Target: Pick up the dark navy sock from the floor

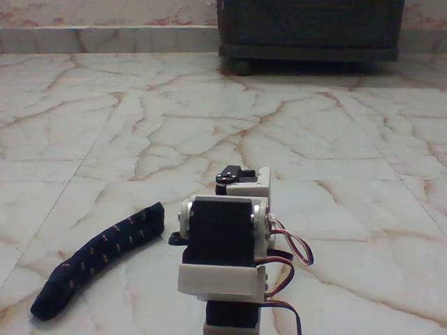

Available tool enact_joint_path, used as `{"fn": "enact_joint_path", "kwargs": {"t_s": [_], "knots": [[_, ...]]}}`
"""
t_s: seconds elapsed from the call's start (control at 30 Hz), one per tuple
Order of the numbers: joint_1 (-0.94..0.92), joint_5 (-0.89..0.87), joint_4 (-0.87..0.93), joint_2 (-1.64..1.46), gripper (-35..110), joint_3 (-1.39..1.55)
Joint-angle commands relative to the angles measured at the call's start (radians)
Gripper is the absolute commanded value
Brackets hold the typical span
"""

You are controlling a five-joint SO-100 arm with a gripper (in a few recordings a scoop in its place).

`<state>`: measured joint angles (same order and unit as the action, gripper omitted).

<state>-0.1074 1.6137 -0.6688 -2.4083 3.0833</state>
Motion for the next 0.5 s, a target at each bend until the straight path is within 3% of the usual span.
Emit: {"fn": "enact_joint_path", "kwargs": {"t_s": [0.0,0.47], "knots": [[-0.035,-0.078,-0.081,-0.006,0,-0.002],[-0.005,-0.169,-0.072,-0.023,0,0.0]]}}
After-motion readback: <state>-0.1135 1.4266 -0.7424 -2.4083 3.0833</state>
